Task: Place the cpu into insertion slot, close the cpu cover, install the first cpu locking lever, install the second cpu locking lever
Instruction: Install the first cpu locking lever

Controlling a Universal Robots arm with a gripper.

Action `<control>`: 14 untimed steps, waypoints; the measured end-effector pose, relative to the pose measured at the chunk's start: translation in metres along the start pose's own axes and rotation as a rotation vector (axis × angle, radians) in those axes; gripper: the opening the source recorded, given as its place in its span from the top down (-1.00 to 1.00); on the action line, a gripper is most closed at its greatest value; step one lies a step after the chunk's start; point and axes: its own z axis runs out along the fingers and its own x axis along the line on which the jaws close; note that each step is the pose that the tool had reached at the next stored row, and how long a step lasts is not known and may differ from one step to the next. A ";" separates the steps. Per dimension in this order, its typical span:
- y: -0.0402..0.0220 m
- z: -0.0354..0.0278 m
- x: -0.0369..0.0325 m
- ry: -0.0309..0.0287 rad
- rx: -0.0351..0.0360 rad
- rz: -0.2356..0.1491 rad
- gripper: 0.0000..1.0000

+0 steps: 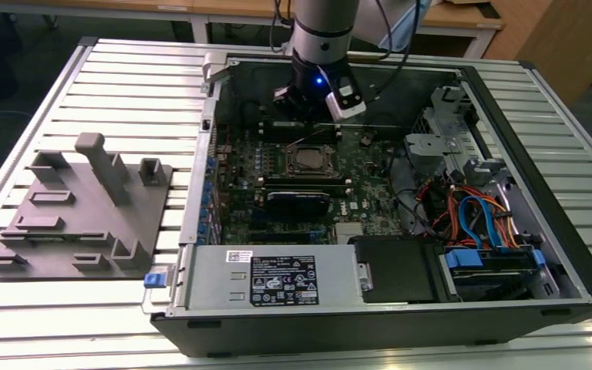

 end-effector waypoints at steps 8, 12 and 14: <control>-0.0001 0.0028 -0.0053 0.0001 0.0001 0.000 0.79; -0.0002 0.0046 -0.0087 0.0000 0.0000 0.000 0.79; -0.0003 0.0061 -0.0106 0.0000 0.0000 0.000 0.79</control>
